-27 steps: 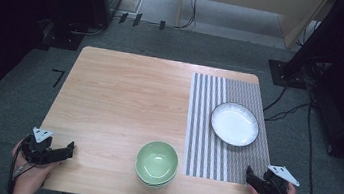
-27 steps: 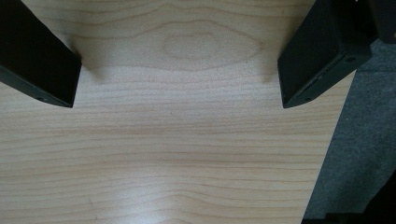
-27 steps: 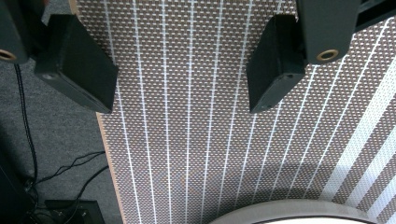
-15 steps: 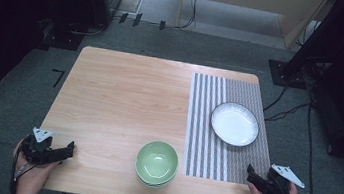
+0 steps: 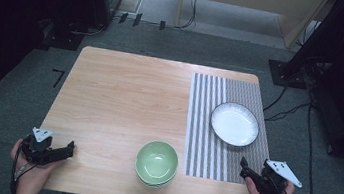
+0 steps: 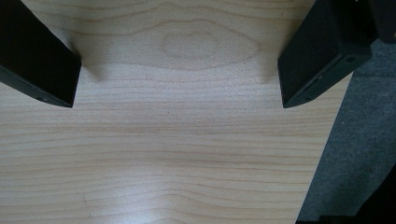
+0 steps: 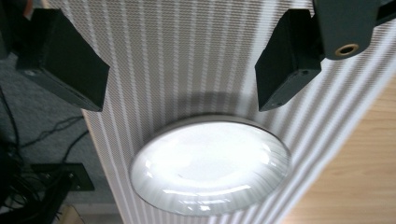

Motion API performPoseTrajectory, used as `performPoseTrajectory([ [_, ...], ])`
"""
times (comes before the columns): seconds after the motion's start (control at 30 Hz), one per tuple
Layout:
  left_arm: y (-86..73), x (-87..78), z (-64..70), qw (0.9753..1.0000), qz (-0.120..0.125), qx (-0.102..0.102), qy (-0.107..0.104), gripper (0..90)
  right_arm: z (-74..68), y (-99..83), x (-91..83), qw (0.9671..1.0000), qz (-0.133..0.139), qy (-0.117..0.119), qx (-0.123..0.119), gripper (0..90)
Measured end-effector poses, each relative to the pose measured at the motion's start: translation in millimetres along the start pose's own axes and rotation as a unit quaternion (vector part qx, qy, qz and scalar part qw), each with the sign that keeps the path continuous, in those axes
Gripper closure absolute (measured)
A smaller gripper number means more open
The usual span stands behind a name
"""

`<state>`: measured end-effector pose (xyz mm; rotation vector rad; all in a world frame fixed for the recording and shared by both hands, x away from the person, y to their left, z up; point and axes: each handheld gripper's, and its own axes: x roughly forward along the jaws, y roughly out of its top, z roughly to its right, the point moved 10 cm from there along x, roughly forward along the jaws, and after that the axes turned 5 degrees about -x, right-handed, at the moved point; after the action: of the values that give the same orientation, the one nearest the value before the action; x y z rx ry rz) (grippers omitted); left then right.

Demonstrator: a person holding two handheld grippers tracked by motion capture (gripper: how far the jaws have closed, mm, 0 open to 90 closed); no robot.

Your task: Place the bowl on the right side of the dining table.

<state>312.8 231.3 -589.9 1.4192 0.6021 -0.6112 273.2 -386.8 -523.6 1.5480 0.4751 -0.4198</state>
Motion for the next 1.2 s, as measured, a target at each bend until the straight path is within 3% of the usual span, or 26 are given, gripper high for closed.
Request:
performPoseTrajectory([
  [0.5,0.0,0.0,0.0,1.0000,0.000,0.000,0.000,0.0,-65.5,23.4,-9.9,0.9977,0.016,0.055,-0.036,18.2],
  [1.2,0.0,0.0,0.0,1.0000,0.000,-0.003,0.002,0.0,-125.6,45.2,-12.6,0.9921,0.036,0.102,-0.063,20.1],
])
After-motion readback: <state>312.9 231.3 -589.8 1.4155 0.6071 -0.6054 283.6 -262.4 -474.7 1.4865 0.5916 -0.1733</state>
